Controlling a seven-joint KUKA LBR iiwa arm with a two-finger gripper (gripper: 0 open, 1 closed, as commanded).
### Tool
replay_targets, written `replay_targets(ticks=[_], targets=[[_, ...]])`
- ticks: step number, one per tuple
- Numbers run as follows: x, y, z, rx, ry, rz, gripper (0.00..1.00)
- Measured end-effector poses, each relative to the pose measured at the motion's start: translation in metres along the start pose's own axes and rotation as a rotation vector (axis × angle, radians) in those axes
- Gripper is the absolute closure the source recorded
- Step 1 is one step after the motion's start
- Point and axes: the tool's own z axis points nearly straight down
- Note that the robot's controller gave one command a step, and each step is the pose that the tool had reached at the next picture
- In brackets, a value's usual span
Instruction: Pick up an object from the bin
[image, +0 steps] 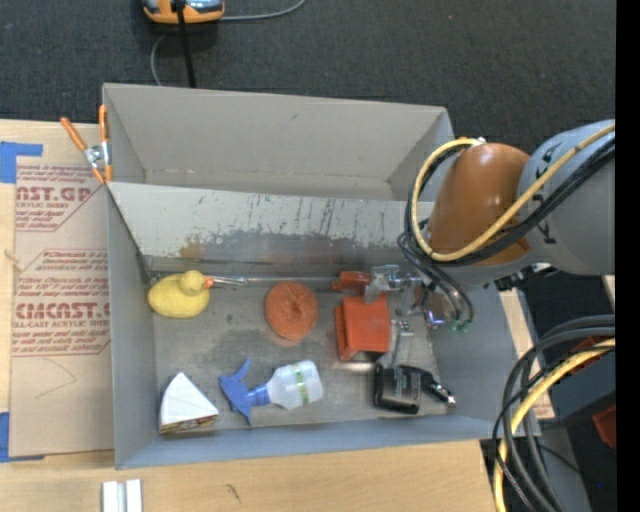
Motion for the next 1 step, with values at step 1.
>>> replay_targets(ticks=[1], targets=[[0.0095,0.0343,0.0189,0.002,-0.004,-0.059,0.0]])
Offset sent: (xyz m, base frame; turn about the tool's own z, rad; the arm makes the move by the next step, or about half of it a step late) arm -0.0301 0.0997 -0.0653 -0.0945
